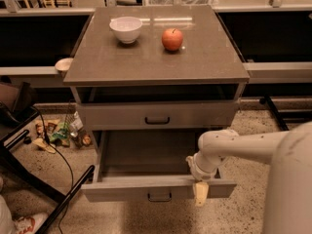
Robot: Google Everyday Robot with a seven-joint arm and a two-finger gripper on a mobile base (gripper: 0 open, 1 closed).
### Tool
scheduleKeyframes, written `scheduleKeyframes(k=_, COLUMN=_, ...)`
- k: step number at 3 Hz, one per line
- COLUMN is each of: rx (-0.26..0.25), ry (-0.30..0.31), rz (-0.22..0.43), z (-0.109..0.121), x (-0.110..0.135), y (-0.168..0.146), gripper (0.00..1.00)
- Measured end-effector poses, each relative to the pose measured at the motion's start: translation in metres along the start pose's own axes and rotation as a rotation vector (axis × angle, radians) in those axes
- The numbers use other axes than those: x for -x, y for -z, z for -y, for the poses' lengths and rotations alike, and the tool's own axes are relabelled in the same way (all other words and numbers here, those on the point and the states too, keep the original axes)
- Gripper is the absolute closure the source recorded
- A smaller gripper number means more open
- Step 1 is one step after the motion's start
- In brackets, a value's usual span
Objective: Open middle drawer
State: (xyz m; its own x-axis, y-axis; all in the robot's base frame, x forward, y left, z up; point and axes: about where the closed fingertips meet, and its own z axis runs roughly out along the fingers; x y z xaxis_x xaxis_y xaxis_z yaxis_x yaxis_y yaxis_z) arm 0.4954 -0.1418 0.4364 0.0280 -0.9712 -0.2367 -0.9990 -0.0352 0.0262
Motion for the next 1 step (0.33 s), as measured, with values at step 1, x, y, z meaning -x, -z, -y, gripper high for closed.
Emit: scheduleKeyframes(k=1, rx=-0.046, ry=0.035, rz=-0.006, z=-0.0124, x=0.0025, y=0.04, gripper=0.0)
